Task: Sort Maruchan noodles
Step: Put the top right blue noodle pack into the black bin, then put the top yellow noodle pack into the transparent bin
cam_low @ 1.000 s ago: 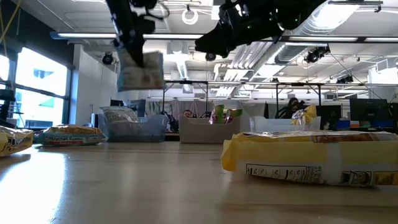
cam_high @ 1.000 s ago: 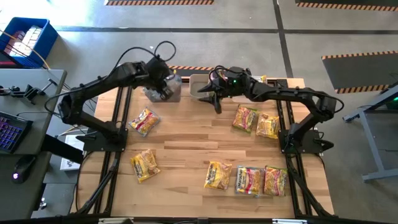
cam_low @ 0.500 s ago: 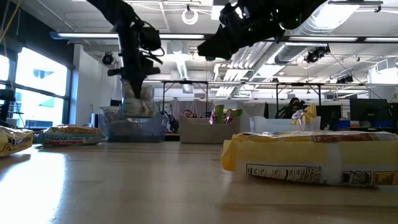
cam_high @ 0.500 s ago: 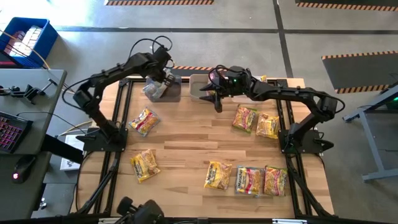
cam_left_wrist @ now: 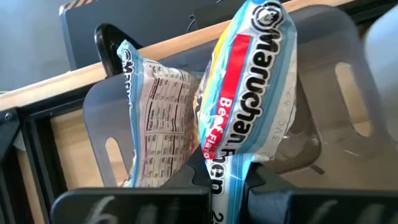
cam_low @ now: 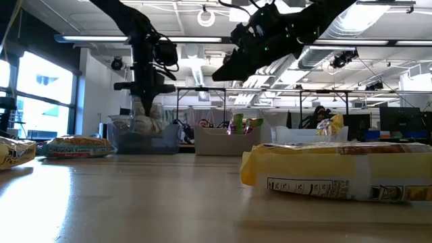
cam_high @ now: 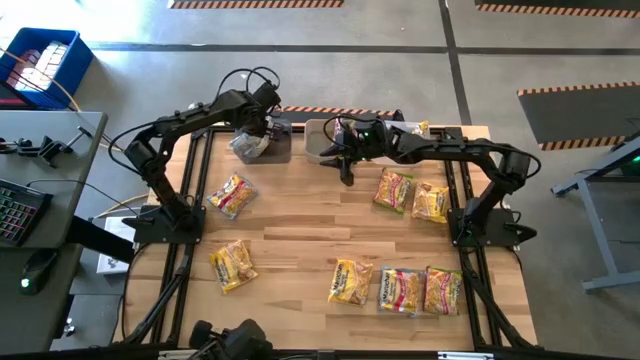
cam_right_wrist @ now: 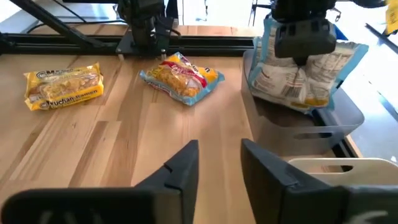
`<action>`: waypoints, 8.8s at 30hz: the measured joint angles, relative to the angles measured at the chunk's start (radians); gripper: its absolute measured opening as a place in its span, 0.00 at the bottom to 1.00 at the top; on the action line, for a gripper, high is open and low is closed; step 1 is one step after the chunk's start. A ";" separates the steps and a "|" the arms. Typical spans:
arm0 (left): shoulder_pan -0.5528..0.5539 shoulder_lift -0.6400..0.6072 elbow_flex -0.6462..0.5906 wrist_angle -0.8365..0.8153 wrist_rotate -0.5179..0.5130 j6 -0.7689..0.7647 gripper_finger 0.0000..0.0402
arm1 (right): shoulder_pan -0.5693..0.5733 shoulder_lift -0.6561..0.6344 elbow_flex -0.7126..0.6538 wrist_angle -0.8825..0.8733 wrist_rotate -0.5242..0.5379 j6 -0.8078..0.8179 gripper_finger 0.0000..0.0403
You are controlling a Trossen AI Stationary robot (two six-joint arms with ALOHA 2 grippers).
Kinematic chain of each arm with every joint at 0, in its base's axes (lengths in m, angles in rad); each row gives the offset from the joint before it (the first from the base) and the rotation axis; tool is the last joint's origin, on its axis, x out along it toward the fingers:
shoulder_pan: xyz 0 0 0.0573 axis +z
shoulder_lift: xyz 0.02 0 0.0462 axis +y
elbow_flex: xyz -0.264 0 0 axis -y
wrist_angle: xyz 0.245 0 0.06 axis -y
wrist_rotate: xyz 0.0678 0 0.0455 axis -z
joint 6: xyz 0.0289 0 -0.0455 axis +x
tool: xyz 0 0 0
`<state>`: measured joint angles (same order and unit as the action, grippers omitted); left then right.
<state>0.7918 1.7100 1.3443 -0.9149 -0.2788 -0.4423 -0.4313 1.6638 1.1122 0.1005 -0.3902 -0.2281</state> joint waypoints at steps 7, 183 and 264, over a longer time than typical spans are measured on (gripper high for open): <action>0.000 0.000 -0.073 0.061 -0.007 -0.044 0.00 | 0.000 0.000 0.000 0.001 0.002 -0.016 0.11; -0.454 -0.252 -1.019 1.839 0.537 0.401 0.00 | 0.498 -0.217 -0.391 -0.658 0.503 0.981 0.02; -0.696 0.127 -0.499 1.209 0.422 0.501 0.49 | 0.549 -0.148 -0.375 -0.245 0.537 0.451 0.00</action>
<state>0.0959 1.8366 0.8452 0.2936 0.1431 0.0584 0.1181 1.5158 0.7376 -0.1449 0.1463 0.2228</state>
